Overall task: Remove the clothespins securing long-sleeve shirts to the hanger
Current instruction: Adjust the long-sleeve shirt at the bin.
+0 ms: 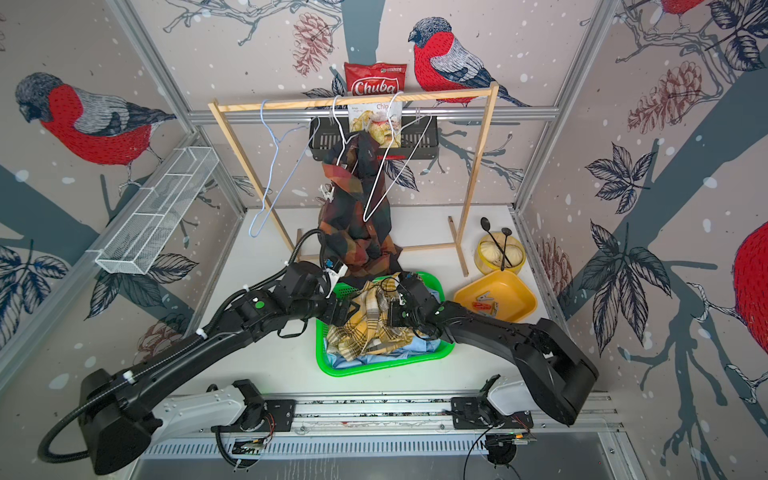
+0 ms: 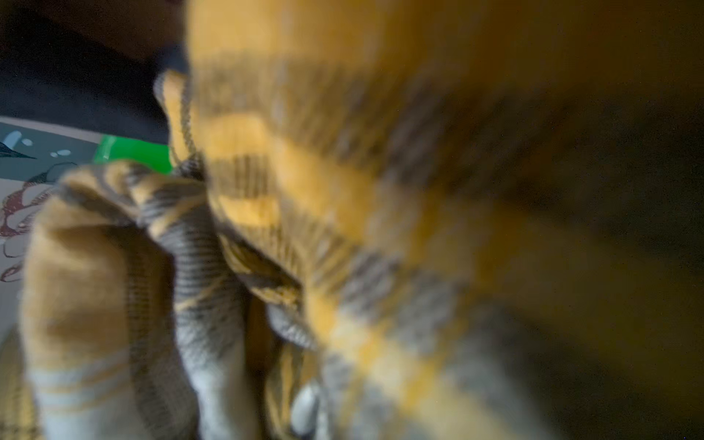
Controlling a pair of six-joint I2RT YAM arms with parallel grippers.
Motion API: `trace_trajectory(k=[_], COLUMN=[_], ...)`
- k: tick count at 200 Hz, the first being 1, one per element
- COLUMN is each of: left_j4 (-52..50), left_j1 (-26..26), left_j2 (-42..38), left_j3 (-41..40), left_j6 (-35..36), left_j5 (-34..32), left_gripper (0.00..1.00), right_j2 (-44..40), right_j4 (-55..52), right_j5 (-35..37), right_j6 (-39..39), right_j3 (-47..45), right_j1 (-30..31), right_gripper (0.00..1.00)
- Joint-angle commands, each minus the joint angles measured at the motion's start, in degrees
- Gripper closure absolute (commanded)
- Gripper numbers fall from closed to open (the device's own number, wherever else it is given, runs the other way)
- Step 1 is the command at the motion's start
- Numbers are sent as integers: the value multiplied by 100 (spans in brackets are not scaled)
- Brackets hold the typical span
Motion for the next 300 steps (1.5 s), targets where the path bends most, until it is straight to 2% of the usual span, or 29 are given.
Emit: trace_trajectory(k=[1, 13, 33, 62, 76, 110, 138, 158, 184, 216, 234, 258, 283, 300], left_j4=[454, 637, 962, 1232, 1301, 1150, 1172, 1122, 940, 559, 337, -175, -593, -590], left_j1=[-105, -111, -187, -191, -191, -213, -217, -257, -375, -401, -424, -431, -437, -436], left_j2=[279, 487, 785, 1160, 1243, 1471, 1632, 1616, 1194, 636, 130, -438, -844, -1132], left_j3=[-124, -224, -468, -810, -956, -1118, -1131, -1020, -781, -403, -141, 568, 1433, 1862], left_j6=[-317, -491, -742, -1043, -1069, -1001, -1113, -1045, -783, -549, -423, -174, 128, 217], left_j5=[297, 435, 447, 226, 69, -452, -446, -441, -516, -304, -146, -132, -97, -401], left_gripper=[14, 14, 15, 16, 16, 16, 16, 17, 17, 17, 17, 17, 17, 17], right_j2=[392, 611, 828, 730, 507, -418, -1500, -1966, -2183, -2120, -1994, -2029, -2158, -2221], right_j4=[497, 775, 903, 927, 688, -110, -1063, -1512, -1673, -1552, -1529, -1445, -1412, -1325], right_j5=[-467, -596, -576, -717, -684, -688, -485, -495, -388, -439, -478, -468, -441, -454], right_j6=[295, 421, 473, 482, 394, 203, -41, -209, -336, -390, -436, -444, -474, -474], right_j3=[-296, -499, -584, -626, -608, -605, -287, 34, 306, 460, 555, 563, 570, 544], right_j1=[131, 132, 92, -121, -187, -497, -790, -1061, -1193, -1266, -1266, -1305, -1400, -1424], right_gripper=[97, 94, 83, 43, 30, 17, 7, 5, 7, 25, 27, 25, 16, 9])
